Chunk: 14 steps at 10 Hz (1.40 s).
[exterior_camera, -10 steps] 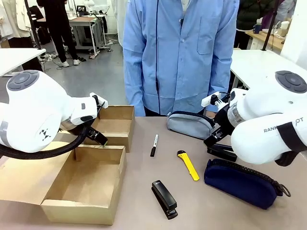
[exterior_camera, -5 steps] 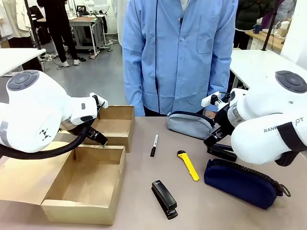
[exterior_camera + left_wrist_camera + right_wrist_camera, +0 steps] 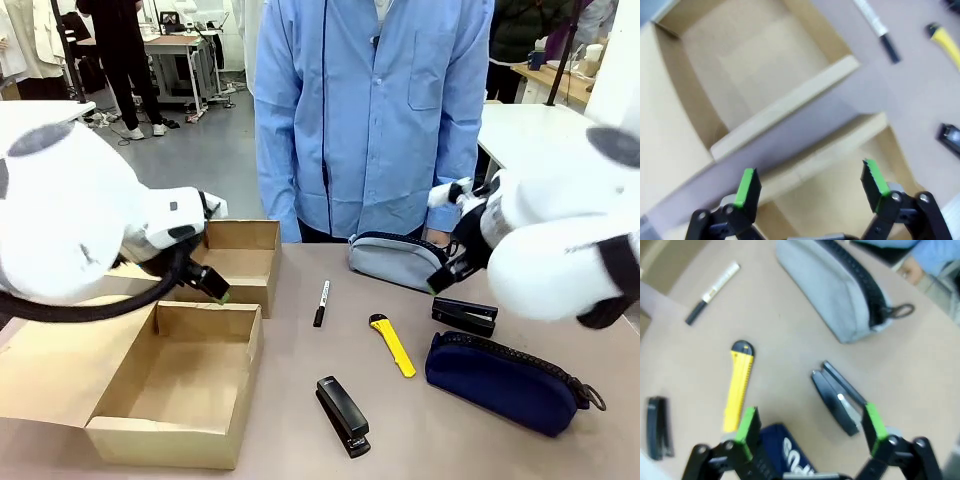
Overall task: Place items inside the box.
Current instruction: Pick up a Pencil pouch or Stapler and place it inside the Mailer Box closest to the robot.
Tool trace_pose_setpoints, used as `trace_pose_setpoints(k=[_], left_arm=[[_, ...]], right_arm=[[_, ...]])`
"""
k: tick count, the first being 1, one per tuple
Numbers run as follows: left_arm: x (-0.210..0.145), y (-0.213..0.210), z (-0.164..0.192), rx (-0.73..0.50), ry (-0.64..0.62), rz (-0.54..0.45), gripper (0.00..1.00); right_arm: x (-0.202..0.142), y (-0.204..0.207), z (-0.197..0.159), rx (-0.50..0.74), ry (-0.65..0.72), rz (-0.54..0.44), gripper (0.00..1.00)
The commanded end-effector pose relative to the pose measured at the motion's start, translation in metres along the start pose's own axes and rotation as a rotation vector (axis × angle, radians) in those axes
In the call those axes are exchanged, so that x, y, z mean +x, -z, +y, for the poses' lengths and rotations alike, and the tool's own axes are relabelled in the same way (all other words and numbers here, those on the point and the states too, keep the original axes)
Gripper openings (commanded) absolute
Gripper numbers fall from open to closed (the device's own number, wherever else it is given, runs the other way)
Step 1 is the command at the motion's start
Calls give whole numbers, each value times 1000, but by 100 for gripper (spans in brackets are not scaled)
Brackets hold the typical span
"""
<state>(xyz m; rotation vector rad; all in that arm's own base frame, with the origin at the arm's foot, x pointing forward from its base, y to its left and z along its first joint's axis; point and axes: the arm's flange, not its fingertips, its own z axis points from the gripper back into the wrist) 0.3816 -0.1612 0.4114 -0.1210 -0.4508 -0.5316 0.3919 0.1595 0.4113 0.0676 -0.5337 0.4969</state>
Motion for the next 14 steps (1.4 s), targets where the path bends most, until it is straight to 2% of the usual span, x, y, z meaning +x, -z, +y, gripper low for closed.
trace_pose_setpoints(k=[1,3,4,5,6,7,8,9,10,11,12,13,14], left_arm=[[6,-104,-4,-16,-196,-4,100],[-13,-172,5,-172,-249,-55,100],[-38,-203,25,-252,-324,-116,100],[-56,-212,49,-171,-491,-207,100],[-18,-192,3,-180,-244,-63,100],[-18,-192,3,-180,-244,-63,100],[-43,-226,29,-203,-348,-135,100],[-33,-219,27,-386,-287,-73,100],[-43,-229,51,-557,-345,-78,100],[-80,-246,98,-813,-469,-105,100],[-109,-256,125,-1015,-501,-123,100],[-158,-266,167,-1150,-598,-195,100],[-200,-270,193,-1175,-700,-288,100]], right_arm=[[13,-105,-7,32,260,-17,100],[-18,-184,-29,253,360,-40,100],[-54,-215,-56,228,481,-116,100],[-83,-224,-79,61,604,-188,100],[-20,-198,-32,230,360,-52,100],[-20,-198,-32,230,360,-52,100],[-47,-244,-63,198,472,-127,100],[-32,-225,-63,172,489,-56,100],[-36,-232,-88,305,594,-1,100],[-62,-255,-138,534,825,69,100],[-83,-272,-165,700,986,82,100],[-121,-289,-205,761,1327,14,100],[-161,-300,-236,925,1466,-59,100]])
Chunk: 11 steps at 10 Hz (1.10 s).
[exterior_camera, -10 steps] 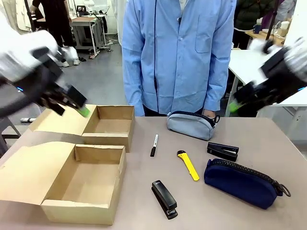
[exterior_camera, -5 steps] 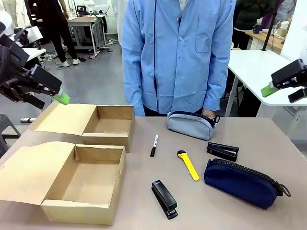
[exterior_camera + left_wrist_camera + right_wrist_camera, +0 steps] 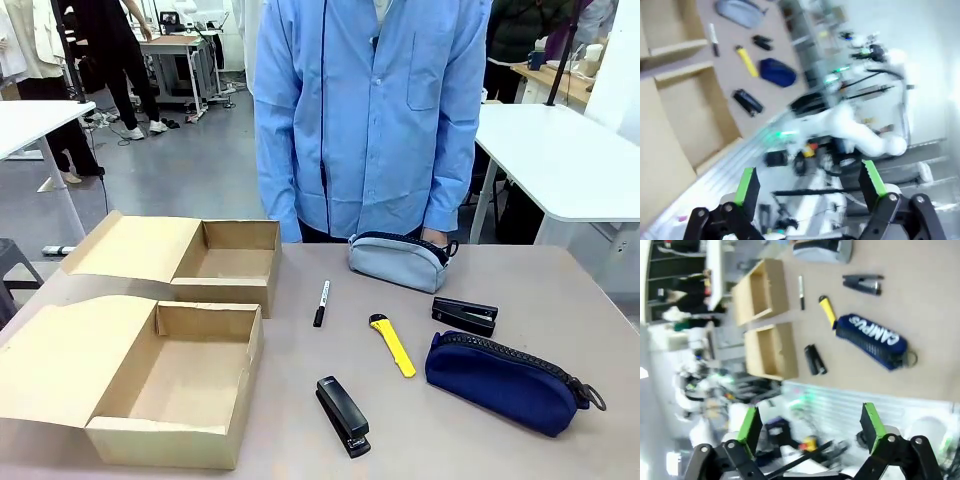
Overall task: Place items inside the box.
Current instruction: Pick up a Pencil pouch or Stapler and place it inside the Mailer Box closest to the robot.
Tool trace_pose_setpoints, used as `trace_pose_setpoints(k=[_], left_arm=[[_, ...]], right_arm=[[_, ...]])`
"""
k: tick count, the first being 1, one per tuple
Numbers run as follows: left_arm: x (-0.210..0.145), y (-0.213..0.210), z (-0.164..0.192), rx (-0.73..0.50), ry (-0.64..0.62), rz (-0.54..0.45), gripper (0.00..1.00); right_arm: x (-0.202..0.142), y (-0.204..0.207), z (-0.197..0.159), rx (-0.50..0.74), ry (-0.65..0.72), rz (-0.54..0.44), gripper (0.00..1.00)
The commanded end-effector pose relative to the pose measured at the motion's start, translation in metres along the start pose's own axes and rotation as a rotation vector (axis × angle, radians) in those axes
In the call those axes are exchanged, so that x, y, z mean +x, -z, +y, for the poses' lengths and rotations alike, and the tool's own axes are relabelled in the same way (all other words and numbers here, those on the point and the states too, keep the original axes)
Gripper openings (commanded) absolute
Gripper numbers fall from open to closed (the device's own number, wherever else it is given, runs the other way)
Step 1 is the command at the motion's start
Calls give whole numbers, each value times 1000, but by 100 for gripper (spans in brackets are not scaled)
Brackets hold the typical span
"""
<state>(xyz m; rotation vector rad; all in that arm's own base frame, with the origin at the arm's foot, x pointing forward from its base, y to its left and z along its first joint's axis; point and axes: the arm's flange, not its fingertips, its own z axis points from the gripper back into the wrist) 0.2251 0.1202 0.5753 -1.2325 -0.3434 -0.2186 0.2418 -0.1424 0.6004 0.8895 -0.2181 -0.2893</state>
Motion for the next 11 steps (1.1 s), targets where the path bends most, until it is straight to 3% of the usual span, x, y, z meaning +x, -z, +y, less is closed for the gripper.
trace_pose_setpoints(k=[1,3,4,5,10,11], left_arm=[[-25,-62,39,-224,-228,-199,100],[-54,-91,67,-298,-261,-329,100],[-52,-90,74,-262,-324,-329,100],[-74,-102,60,-271,-237,-276,100],[-74,-102,60,-271,-237,-276,100],[-74,-102,60,-271,-237,-276,100]], right_arm=[[4,-50,-54,482,529,-153,100],[-5,-68,-126,645,661,-225,100],[-8,-65,-142,612,700,-293,100],[-22,-80,-116,311,391,-77,100],[-16,-75,-115,318,421,-74,100],[-14,-49,-88,233,335,-19,100]])
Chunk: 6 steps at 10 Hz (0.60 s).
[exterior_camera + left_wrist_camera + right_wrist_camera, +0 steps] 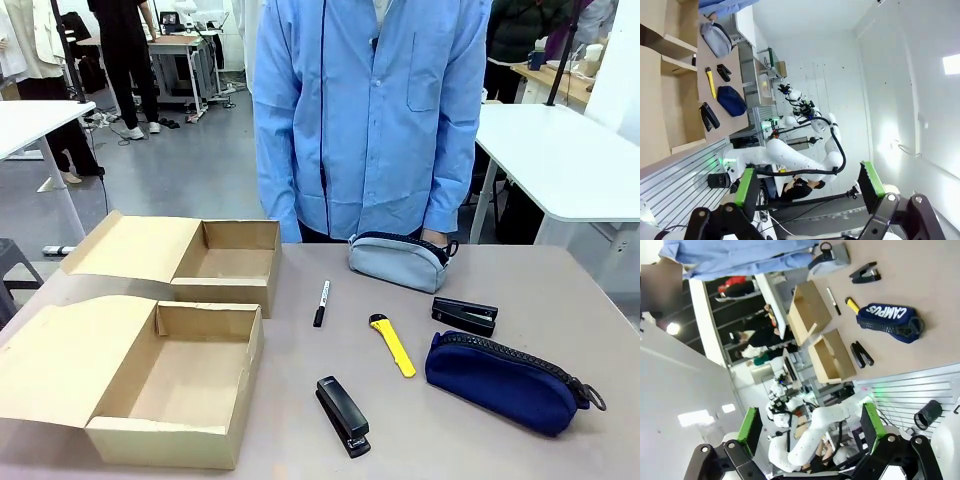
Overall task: Place items inside the box.
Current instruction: Pick up a Pencil pouch or Stapler and place it inside the Mailer Box closest to the robot.
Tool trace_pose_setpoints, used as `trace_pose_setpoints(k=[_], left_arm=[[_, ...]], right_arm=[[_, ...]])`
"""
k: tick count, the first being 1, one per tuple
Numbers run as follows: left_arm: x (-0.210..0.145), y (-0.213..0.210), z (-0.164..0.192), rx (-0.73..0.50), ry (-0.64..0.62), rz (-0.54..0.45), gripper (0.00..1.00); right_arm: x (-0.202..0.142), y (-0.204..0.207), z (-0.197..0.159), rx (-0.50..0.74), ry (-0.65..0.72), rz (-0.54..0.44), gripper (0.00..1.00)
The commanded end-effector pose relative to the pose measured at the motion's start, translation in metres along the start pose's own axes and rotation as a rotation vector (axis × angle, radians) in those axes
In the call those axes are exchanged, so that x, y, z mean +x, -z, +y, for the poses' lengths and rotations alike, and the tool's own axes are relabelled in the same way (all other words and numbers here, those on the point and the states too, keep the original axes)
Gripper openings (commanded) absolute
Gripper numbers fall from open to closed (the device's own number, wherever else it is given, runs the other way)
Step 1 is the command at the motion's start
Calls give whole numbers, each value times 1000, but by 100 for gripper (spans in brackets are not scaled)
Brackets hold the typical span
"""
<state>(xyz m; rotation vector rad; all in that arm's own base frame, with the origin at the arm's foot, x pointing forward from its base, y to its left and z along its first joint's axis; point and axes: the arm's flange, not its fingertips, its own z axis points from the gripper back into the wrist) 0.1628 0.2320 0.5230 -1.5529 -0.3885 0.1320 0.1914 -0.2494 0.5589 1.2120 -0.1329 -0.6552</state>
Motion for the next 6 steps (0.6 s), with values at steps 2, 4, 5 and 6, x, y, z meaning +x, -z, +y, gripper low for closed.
trace_pose_setpoints(k=[2,4,5,6], left_arm=[[2,-3,-1,-16,22,-4,100],[2,-3,-1,-16,22,-4,100],[2,-3,-1,-16,22,-4,100],[2,-3,-1,-16,22,-4,100]], right_arm=[[-30,104,38,-223,-192,170,100],[-53,183,48,-471,-285,314,100],[-68,216,44,-602,-333,394,100],[-82,230,39,-724,-422,402,100]])
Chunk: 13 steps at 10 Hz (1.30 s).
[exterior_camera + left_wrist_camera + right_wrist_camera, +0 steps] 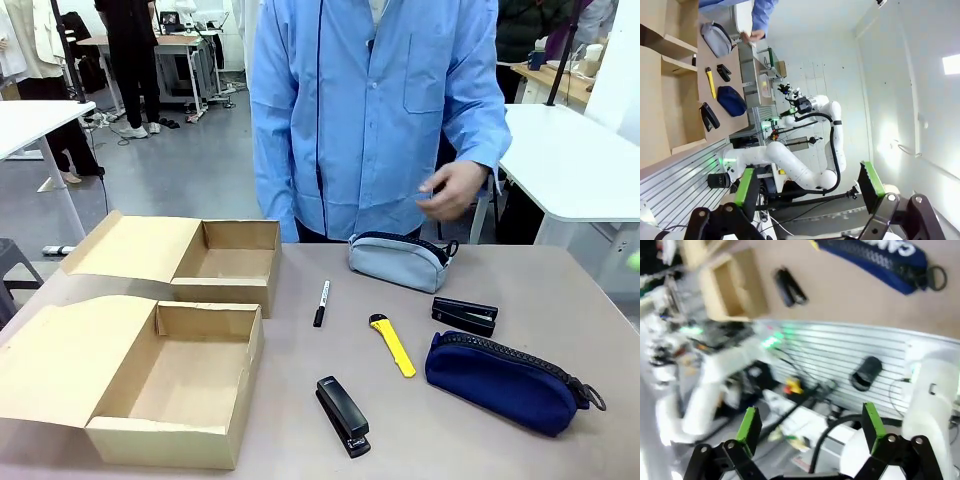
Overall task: Place items inside the box.
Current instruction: Pick up a Pencil pouch or Stapler and place it inside the Mailer Box closest to the robot.
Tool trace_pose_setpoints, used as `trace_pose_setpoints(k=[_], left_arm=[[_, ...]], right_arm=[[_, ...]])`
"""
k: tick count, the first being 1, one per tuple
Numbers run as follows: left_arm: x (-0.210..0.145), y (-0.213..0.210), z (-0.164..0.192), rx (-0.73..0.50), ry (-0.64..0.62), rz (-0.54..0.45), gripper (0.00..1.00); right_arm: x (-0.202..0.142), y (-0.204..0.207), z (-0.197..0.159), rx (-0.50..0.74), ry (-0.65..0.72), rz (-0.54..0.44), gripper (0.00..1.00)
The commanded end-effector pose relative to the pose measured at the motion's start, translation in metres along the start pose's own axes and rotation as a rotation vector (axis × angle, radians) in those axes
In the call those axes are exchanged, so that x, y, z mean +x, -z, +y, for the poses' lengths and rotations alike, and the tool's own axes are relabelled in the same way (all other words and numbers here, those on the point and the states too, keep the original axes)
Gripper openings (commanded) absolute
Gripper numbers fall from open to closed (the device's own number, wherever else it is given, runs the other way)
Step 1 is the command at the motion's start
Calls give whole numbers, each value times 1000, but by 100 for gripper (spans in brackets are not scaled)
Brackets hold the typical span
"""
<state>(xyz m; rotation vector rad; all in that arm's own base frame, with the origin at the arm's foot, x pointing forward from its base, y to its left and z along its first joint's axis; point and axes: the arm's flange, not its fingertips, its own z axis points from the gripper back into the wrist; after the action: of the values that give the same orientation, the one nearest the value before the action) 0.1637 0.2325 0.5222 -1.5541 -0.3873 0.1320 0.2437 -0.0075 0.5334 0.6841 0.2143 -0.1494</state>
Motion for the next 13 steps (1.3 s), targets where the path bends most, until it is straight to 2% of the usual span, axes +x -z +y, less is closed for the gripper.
trace_pose_setpoints(k=[1,2,3,4,5,7,9,13], left_arm=[[1,-2,-2,-15,23,-5,100],[1,-2,-2,-15,23,-5,100],[1,-2,-2,-15,23,-5,100],[1,-2,-2,-15,23,-5,100],[1,-2,-2,-15,23,-5,100],[1,-2,-2,-15,23,-5,100],[1,-2,-2,-15,23,-5,100],[1,-2,-2,-15,23,-5,100]], right_arm=[[-6,-15,-11,-49,-106,-94,100],[-9,-63,-45,168,12,-182,100],[-16,-100,-84,294,97,-228,100],[-29,-132,-131,410,205,-347,100],[-41,-148,-169,514,309,-448,100],[-74,-155,-237,719,408,-552,100],[-83,-149,-254,786,437,-574,100],[-71,-149,-231,701,395,-531,100]])
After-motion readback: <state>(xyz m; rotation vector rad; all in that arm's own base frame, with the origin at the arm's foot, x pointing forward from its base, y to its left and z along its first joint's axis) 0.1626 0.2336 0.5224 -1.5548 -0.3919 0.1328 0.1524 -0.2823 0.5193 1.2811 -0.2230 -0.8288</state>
